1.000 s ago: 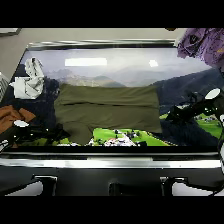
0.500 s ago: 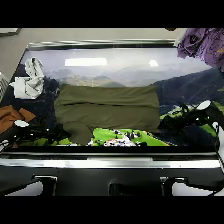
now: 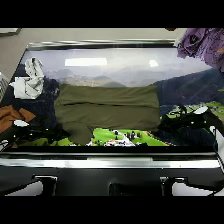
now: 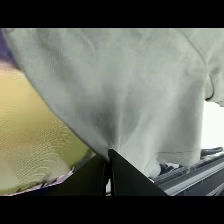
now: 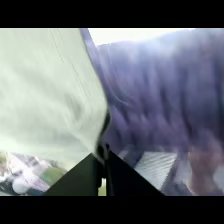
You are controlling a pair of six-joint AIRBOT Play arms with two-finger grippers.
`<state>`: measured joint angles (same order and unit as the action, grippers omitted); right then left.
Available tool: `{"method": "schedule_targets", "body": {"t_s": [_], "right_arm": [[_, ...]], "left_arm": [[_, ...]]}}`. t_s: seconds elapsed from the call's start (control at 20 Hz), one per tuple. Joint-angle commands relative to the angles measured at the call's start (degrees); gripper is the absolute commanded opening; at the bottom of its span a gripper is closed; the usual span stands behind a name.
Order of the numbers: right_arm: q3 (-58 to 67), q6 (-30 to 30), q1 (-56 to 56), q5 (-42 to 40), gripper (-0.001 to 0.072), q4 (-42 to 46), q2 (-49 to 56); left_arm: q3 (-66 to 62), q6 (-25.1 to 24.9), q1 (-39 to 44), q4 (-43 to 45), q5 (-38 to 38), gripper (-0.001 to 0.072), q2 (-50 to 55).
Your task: Fold the clothes and pants, and hang the long-sleeved shirts on hangers.
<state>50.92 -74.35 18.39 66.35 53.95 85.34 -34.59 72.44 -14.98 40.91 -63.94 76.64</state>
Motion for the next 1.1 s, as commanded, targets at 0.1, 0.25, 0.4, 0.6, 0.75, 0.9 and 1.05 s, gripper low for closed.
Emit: {"method": "schedule_targets", "body": {"t_s": [0.1,0.25,0.4,0.6,0.75,0.9,1.05], "right_arm": [[-0.2,-0.3,0.0,5.2,0.0025,-2.9,-2.2],[-0.2,-5.2,0.0,8.7,0.0024,-0.4,-7.5],[-0.2,-8.7,0.0,14.7,0.0025,3.4,-13.5],[-0.2,-14.6,0.0,20.8,0.0025,8.9,-21.8],[-0.1,-15.5,0.0,19.0,0.0025,9.2,-25.7],[0.0,-13.9,-0.1,14.0,0.0024,6.1,-24.0],[0.1,-11.3,-1.9,8.3,0.0024,5.5,-20.6]], "left_arm": [[-3.4,1.0,-5.0,1.4,-7.0,0.0018,-3.6],[-6.5,4.7,-7.1,9.0,-13.2,0.0018,-9.6],[-7.1,9.0,-7.1,15.3,-20.4,0.0018,-15.7],[-7.1,13.9,-7.0,17.6,-23.5,0.0018,-22.1],[-8.4,13.2,-4.8,17.6,-23.2,0.0018,-22.9],[-13.7,11.4,-1.7,17.7,-19.0,0.0018,-18.7],[-22.6,9.9,0.2,17.7,-18.5,0.0018,-9.7]]}}
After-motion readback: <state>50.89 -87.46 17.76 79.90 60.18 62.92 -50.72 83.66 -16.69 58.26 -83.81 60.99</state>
